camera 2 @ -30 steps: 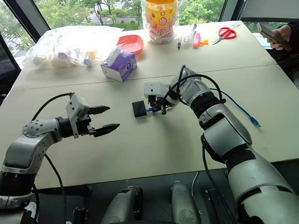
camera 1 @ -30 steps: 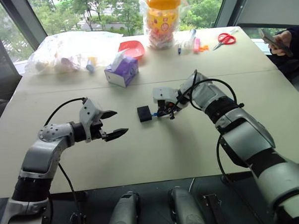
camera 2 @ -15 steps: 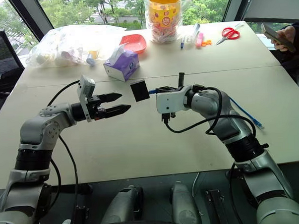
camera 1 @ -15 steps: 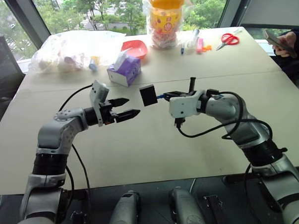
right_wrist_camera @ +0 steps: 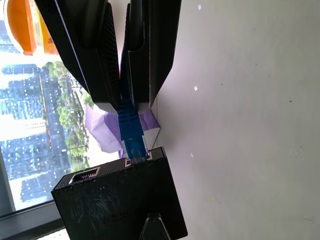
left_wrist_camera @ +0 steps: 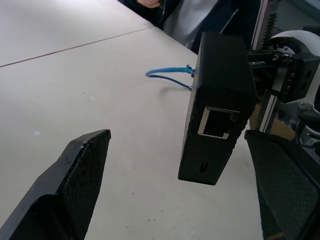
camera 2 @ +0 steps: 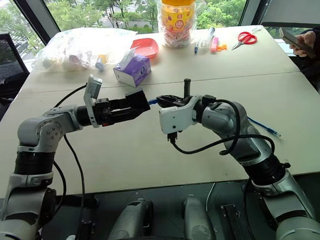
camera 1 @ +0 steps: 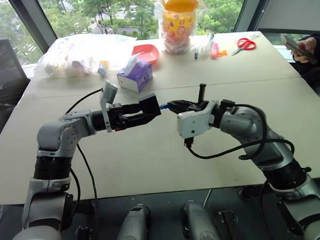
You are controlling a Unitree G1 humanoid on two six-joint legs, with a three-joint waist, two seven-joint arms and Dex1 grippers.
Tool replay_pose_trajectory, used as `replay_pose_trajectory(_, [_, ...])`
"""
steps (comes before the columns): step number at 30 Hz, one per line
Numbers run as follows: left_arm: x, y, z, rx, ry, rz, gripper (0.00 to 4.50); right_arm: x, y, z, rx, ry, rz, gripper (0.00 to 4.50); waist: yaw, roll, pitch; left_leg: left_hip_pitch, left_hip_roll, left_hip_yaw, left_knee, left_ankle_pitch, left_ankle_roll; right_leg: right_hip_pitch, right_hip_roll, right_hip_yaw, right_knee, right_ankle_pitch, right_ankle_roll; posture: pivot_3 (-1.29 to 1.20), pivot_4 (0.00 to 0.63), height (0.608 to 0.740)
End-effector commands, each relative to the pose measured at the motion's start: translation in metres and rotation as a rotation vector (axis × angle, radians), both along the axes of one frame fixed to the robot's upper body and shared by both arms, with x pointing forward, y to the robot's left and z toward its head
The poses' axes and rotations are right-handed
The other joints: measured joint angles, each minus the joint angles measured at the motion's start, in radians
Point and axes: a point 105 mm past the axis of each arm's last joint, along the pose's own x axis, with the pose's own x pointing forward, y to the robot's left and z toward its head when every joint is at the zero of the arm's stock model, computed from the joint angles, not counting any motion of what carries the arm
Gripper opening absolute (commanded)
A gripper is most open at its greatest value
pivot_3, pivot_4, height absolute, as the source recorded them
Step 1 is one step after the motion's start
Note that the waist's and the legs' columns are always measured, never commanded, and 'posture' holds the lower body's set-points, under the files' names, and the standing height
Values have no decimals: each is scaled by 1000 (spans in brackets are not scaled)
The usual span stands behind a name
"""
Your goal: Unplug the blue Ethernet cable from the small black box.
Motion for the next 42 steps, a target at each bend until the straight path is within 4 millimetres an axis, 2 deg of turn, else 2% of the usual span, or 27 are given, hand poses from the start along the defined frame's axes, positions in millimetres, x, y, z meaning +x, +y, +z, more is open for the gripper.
replay_pose_trajectory(1, [-1,-3,21,-63,-51,-19,2650,-9,4,14,11,-37,39,0,1,0,0,0,0,0,0,0,0,0,0,0,0,0,0,0,150,740])
replay_pose_trajectory(5, [-2,-5,23,-84,-51,-22,773,-12,5,12,-3,-20,47,0,2,-1,0,0,0,0,0,0,0,0,0,0,0,0,0,0,150,740])
replay_pose_trajectory(6, [-2,-5,23,-87,-49,-22,457,-12,5,12,-5,-16,47,0,2,-1,0,0,0,0,0,0,0,0,0,0,0,0,0,0,150,740])
replay_pose_trajectory(10, [-4,-6,19,-72,-43,-28,501,-13,5,12,1,5,49,0,0,-1,1,0,0,0,0,0,0,0,0,0,0,0,0,0,150,740])
replay_pose_trajectory(12, [-4,-5,14,-42,-42,-27,501,-12,4,15,49,53,42,779,0,-1,1,0,0,-1,0,0,0,0,0,0,0,0,0,0,150,740])
replay_pose_trajectory(13, [-5,-4,13,-33,-39,-34,501,-11,2,14,74,128,36,1013,-1,-1,1,0,0,-1,0,0,0,0,0,0,0,0,0,0,150,740])
replay_pose_trajectory(17, [-13,1,13,-17,-37,-82,501,-10,-6,18,229,456,15,2977,-1,-2,1,0,1,-3,0,0,0,0,0,0,0,0,0,0,150,740])
replay_pose_trajectory(20, [-17,4,14,-8,-47,-114,501,-14,-9,21,275,647,22,4397,1,-2,1,0,2,-4,0,0,0,0,0,0,0,0,0,0,150,740])
replay_pose_trajectory(21, [-18,5,14,-6,-50,-120,501,-15,-10,21,280,681,21,4460,2,-2,1,0,2,-4,0,0,0,0,0,0,0,0,0,0,150,740])
replay_pose_trajectory(22, [-19,6,16,-6,-55,-133,501,-16,-11,23,308,763,19,4460,3,-2,1,0,2,-4,0,0,0,0,0,0,0,0,-1,0,150,740])
replay_pose_trajectory(24, [-20,8,20,4,-64,-144,501,-15,-9,23,433,1100,-3,4460,1,-3,2,0,1,-4,0,0,1,0,-1,0,-1,-1,-2,0,150,740])
replay_pose_trajectory(25, [-20,9,21,8,-67,-148,501,-17,-7,22,457,1199,-10,4460,-2,-3,2,0,1,-4,0,0,1,0,-1,0,0,-1,-2,0,150,740])
replay_pose_trajectory(28, [-21,8,24,0,-72,-165,501,-16,-1,24,509,1341,-13,4460,1,-3,2,0,2,-5,-1,0,1,-1,-1,1,0,-1,-3,0,150,740])
replay_pose_trajectory(32, [-23,8,25,-2,-76,-178,501,-14,3,30,549,1412,-3,4460,0,-3,2,-2,1,-4,-2,-1,1,-3,-2,1,0,0,-1,0,150,740])
replay_pose_trajectory(35, [-24,7,27,-14,-77,-184,501,-14,6,29,537,1421,-6,3660,2,-3,2,-2,1,-3,-2,-1,2,-4,-2,1,0,0,0,0,150,740])
replay_pose_trajectory(36, [-25,7,29,-20,-78,-187,501,-15,8,29,535,1425,-1,3277,1,-3,2,-2,1,-3,-2,-1,2,-4,-2,1,-1,0,0,0,150,740])
replay_pose_trajectory(38, [-26,7,29,-23,-81,-190,501,-15,12,29,527,1428,6,2224,0,-3,2,-2,1,-3,-2,-1,2,-4,-2,1,0,0,0,0,150,740])
replay_pose_trajectory(42, [-28,6,30,-27,-83,-197,501,-16,15,29,510,1430,7,2224,-1,-3,2,-2,1,-3,-2,-1,2,-4,-2,1,0,0,0,0,150,740])
